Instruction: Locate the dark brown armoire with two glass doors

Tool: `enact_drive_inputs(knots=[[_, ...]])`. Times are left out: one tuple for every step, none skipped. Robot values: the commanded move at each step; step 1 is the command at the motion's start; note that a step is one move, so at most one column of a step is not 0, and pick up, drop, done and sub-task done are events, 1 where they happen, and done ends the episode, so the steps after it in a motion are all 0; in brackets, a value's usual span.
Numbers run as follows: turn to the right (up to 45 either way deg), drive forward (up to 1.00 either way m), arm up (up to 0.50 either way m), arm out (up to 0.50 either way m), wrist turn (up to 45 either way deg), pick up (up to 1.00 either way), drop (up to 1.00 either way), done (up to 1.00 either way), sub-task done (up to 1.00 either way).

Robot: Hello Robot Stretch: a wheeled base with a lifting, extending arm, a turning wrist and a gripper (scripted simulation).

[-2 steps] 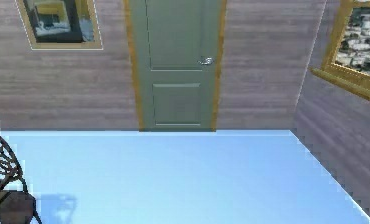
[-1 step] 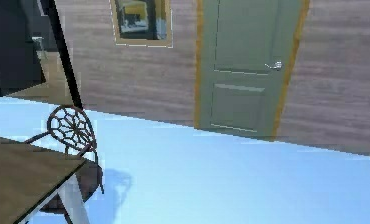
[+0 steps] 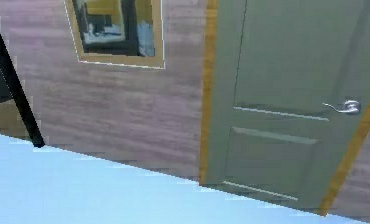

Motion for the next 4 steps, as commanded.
enact_drive_inputs(knots=[[-6.0,0.00,0.00,0.00,0.0,0.00,0.00,0.00,0.00],[0.0,0.65,0.00,0.00,0.0,0.00,0.00,0.00,0.00],[-45.0,0.00,0.00,0.00,0.0,0.00,0.00,0.00,0.00],[-18.0,0.00,0.00,0.00,0.0,0.00,0.00,0.00,0.00]])
